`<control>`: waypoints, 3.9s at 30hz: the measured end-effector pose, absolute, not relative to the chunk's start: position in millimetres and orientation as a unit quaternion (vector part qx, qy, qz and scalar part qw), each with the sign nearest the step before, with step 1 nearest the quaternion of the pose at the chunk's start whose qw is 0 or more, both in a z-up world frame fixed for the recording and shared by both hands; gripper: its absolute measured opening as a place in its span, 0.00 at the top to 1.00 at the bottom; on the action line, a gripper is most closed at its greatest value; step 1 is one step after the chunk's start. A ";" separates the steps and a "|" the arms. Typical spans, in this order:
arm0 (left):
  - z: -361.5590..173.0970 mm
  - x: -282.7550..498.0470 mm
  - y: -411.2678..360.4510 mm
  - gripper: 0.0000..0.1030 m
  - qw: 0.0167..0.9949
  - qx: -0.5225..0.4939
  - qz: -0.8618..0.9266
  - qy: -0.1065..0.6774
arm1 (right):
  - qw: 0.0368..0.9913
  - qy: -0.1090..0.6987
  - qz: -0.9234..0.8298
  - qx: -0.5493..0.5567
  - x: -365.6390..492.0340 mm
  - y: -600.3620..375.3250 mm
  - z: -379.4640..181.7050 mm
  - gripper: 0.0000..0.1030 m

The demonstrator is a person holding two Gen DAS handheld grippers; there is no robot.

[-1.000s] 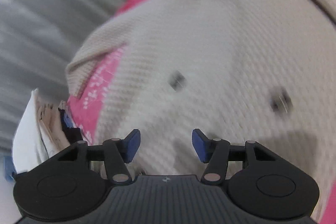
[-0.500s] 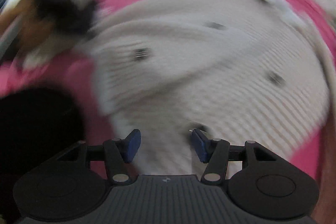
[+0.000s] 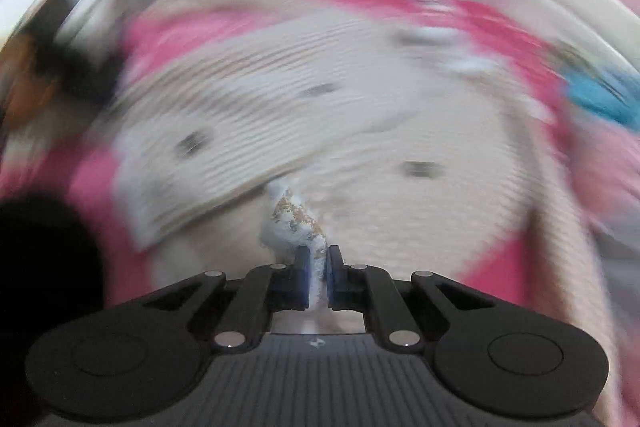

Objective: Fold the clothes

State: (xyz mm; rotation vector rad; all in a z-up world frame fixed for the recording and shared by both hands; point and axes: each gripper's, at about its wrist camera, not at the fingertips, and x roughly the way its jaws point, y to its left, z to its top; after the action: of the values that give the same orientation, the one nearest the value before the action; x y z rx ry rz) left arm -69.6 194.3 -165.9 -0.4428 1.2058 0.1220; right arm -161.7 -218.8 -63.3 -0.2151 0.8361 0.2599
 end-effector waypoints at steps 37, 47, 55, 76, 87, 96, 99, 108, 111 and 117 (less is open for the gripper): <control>-169.5 -75.4 201.2 0.74 0.801 -0.209 -0.074 0.555 | 0.768 0.523 0.228 0.291 -31.7 -190.9 -137.0 0.94; -172.2 -76.3 195.0 0.79 0.805 -0.181 -0.076 0.560 | 0.720 0.588 0.213 0.300 -54.7 -186.3 -180.0 0.69; -161.8 -74.0 183.9 0.91 0.805 -0.105 -0.057 0.581 | 0.730 0.606 0.216 0.229 -80.1 -187.5 -168.6 0.95; -132.5 -72.3 97.9 0.76 0.846 0.006 -0.172 0.505 | 0.875 0.422 0.146 0.186 123.3 -255.1 -135.7 0.41; -163.3 -46.0 84.5 0.76 0.764 0.032 -0.195 0.614 | 0.892 0.385 0.148 0.185 228.4 -244.7 -155.2 0.94; -173.8 -34.3 90.4 0.75 0.730 0.023 -0.204 0.652 | 0.914 0.384 0.107 0.073 217.6 -240.1 -112.1 0.62; -176.2 -34.3 91.2 0.75 0.727 0.022 -0.204 0.656 | 0.928 0.325 0.148 -0.107 217.4 -180.4 -92.3 0.50; -178.3 -37.0 99.6 0.74 0.729 0.009 -0.206 0.653 | 0.868 0.323 0.117 -0.359 281.0 -90.0 -171.9 0.91; -176.1 -40.4 108.8 0.74 0.731 0.004 -0.211 0.649 | 0.944 0.306 0.092 -0.078 286.0 -153.3 -112.3 0.92; -175.2 -37.5 116.8 0.75 0.723 -0.011 -0.214 0.657 | 0.726 0.214 -0.005 0.653 236.3 -340.8 -187.9 0.92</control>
State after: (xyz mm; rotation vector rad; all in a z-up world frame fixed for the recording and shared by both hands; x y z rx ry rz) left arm -37.5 116.8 -175.2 -0.0234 1.4503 -0.4734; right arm 236.3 -340.8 -187.9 1.4403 0.4718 -0.0104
